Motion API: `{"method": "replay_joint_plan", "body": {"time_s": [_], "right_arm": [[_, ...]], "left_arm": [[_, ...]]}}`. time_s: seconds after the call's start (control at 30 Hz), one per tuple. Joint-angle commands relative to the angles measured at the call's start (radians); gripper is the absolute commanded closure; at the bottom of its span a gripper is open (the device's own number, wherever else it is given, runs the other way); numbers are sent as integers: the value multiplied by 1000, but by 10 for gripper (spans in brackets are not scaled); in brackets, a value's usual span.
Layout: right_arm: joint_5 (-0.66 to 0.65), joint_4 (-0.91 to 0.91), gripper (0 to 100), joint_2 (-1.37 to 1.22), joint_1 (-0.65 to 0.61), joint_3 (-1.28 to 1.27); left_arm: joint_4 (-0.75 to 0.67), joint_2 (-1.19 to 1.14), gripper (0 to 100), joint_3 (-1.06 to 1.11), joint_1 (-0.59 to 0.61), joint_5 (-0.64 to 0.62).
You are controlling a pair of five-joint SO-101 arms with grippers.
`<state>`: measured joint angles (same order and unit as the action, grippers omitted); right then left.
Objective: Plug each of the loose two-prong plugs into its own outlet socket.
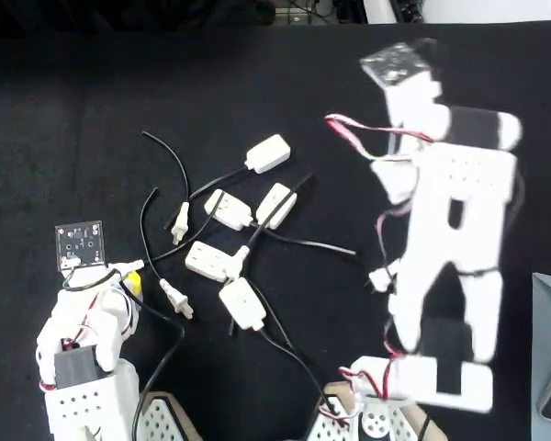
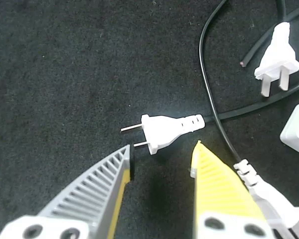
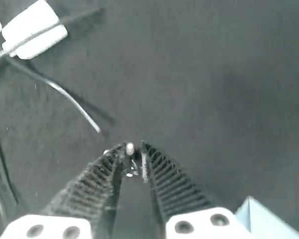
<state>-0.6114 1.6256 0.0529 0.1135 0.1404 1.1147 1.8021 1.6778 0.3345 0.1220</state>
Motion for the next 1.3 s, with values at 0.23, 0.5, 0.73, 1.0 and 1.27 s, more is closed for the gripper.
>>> {"method": "replay_joint_plan", "body": {"time_s": [0.23,0.5,0.73,1.0,1.27], "right_arm": [[176,-37,728,-306,-123,314],[301,140,694,-355,-98,512],[315,140,735,-341,-61,243],[451,100,734,-349,-83,-16],[566,-86,737,-351,-60,-223]], "left_arm": [[-17,5,796,1,7,6],[-17,5,797,1,7,6],[-17,5,797,1,8,6],[-17,5,797,1,8,6],[-15,5,797,1,8,6]]}}
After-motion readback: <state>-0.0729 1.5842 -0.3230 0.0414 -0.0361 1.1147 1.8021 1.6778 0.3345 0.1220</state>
